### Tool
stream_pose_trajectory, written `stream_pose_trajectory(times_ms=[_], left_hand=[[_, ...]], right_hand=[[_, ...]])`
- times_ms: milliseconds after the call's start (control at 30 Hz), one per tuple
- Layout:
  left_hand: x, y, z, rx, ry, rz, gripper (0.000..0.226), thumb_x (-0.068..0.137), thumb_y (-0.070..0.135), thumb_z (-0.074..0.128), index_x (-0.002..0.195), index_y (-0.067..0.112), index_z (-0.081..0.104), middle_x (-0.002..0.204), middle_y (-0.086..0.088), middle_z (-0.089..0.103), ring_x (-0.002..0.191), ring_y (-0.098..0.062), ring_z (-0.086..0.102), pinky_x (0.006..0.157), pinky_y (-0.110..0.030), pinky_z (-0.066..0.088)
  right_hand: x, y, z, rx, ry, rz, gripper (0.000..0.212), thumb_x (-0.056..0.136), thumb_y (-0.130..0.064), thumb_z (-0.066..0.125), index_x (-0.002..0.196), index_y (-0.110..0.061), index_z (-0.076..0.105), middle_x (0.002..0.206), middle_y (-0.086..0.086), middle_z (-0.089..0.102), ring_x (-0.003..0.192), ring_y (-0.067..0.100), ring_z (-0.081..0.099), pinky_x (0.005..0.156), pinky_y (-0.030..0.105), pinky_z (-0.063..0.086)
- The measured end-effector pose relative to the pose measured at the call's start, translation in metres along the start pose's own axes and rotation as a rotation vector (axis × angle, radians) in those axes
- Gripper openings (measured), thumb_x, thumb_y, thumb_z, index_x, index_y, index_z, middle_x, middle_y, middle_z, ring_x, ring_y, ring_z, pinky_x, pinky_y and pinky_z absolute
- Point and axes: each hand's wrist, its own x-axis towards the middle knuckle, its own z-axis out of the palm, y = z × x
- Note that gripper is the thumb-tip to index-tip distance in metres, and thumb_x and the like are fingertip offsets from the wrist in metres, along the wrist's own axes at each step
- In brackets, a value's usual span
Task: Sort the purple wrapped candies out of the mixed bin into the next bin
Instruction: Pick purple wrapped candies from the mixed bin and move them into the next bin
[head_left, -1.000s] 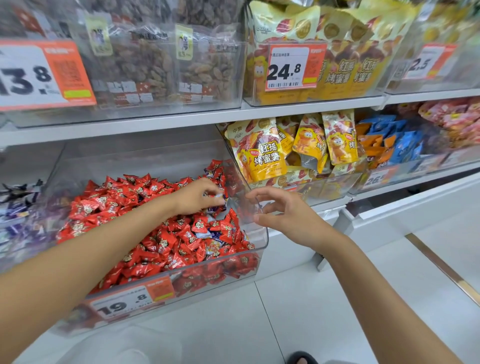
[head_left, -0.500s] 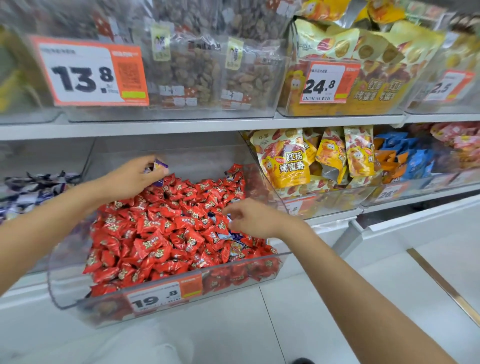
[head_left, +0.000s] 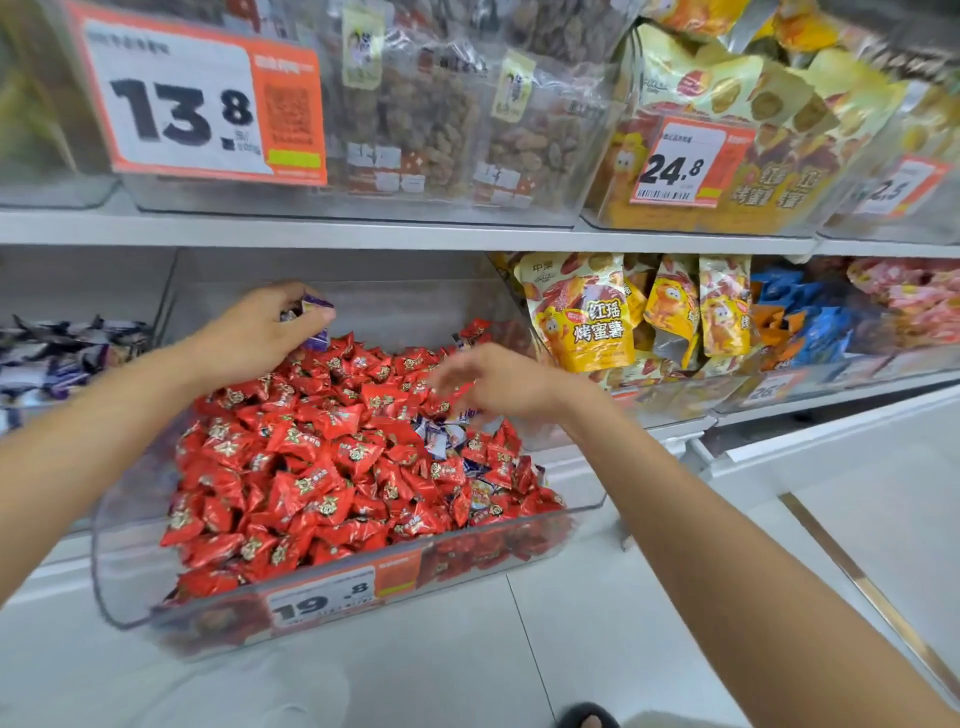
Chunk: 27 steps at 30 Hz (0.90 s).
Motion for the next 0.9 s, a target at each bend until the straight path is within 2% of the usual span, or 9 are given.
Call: stream_pose_trajectory(times_ms=[100, 200, 267, 400, 500, 567, 633, 767, 900], left_hand=[[-0.001, 0.000, -0.001, 0.027, -0.015, -0.006, 0.019, 0.098, 0.031, 0.051, 0.092, 0.016, 0.060, 0.065, -0.003, 0.056, 0.047, -0.005, 0.044, 0.044, -0.017, 0.033], [-0.002, -0.003, 0.000, 0.036, -0.053, -0.023, 0.021, 0.097, 0.035, 0.052, 0.093, 0.016, 0.061, 0.070, -0.009, 0.061, 0.048, -0.012, 0.042, 0.045, -0.023, 0.034], [-0.003, -0.004, 0.000, 0.056, -0.085, -0.039, 0.024, 0.096, 0.039, 0.052, 0.094, 0.017, 0.061, 0.070, -0.010, 0.063, 0.048, -0.014, 0.041, 0.046, -0.024, 0.033], [-0.004, -0.001, -0.002, 0.032, -0.108, -0.052, 0.020, 0.096, 0.041, 0.051, 0.095, 0.024, 0.060, 0.077, -0.012, 0.067, 0.052, -0.015, 0.048, 0.050, -0.027, 0.034], [-0.008, 0.002, 0.001, -0.025, -0.152, -0.055, 0.018, 0.098, 0.034, 0.049, 0.097, 0.019, 0.059, 0.078, -0.005, 0.060, 0.047, 0.001, 0.052, 0.046, -0.021, 0.036], [-0.009, 0.004, 0.003, -0.066, -0.169, -0.083, 0.018, 0.099, 0.033, 0.047, 0.099, 0.018, 0.057, 0.080, -0.004, 0.058, 0.052, 0.001, 0.057, 0.046, -0.021, 0.038], [-0.007, 0.007, 0.005, -0.099, -0.175, -0.104, 0.019, 0.100, 0.032, 0.046, 0.102, 0.015, 0.055, 0.084, -0.004, 0.059, 0.060, -0.005, 0.061, 0.046, -0.020, 0.042], [-0.007, 0.017, 0.010, -0.219, -0.275, -0.123, 0.012, 0.101, 0.024, 0.045, 0.103, 0.014, 0.051, 0.090, -0.008, 0.065, 0.077, -0.015, 0.068, 0.045, -0.017, 0.045], [-0.012, 0.027, 0.015, -0.262, -0.411, -0.119, 0.018, 0.102, 0.018, 0.045, 0.113, 0.027, 0.056, 0.099, 0.002, 0.066, 0.071, -0.003, 0.057, 0.052, -0.017, 0.044]], right_hand=[[0.010, 0.030, 0.017, -0.395, -0.108, 0.088, 0.054, 0.087, 0.004, 0.060, 0.138, -0.011, 0.053, 0.141, 0.008, 0.053, 0.123, 0.025, 0.054, 0.102, 0.037, 0.047], [0.021, 0.047, 0.037, -0.318, -0.196, 0.137, 0.091, 0.082, -0.009, 0.073, 0.154, -0.028, 0.021, 0.160, 0.001, 0.024, 0.140, 0.025, 0.036, 0.110, 0.035, 0.037], [0.026, 0.050, 0.043, -0.260, -0.173, 0.129, 0.097, 0.080, -0.007, 0.074, 0.154, -0.031, 0.017, 0.161, 0.000, 0.020, 0.142, 0.025, 0.032, 0.112, 0.037, 0.035], [0.025, 0.048, 0.045, -0.181, 0.012, 0.003, 0.054, 0.076, 0.001, 0.077, 0.125, -0.013, 0.060, 0.134, 0.009, 0.056, 0.107, 0.021, 0.058, 0.088, 0.033, 0.050], [0.011, 0.034, 0.035, -0.002, 0.151, -0.062, 0.031, 0.084, 0.000, 0.070, 0.113, -0.013, 0.070, 0.117, 0.008, 0.067, 0.062, 0.006, 0.059, 0.059, 0.029, 0.052], [-0.001, 0.022, 0.025, 0.202, 0.199, -0.091, 0.030, 0.088, -0.003, 0.068, 0.115, -0.014, 0.068, 0.096, 0.000, 0.069, 0.054, 0.008, 0.060, 0.053, 0.027, 0.053], [-0.010, 0.011, 0.017, 0.355, 0.166, -0.103, 0.030, 0.089, -0.004, 0.068, 0.117, -0.015, 0.066, 0.080, 0.001, 0.069, 0.053, 0.013, 0.061, 0.050, 0.022, 0.051], [-0.015, 0.001, 0.014, 0.559, 0.094, -0.115, 0.035, 0.088, -0.002, 0.067, 0.119, -0.019, 0.064, 0.094, 0.011, 0.072, 0.087, 0.019, 0.071, 0.064, 0.022, 0.056], [-0.013, -0.008, 0.015, 0.728, 0.068, -0.163, 0.028, 0.091, -0.004, 0.064, 0.113, -0.021, 0.067, 0.100, 0.014, 0.068, 0.096, 0.020, 0.066, 0.078, 0.028, 0.057]])
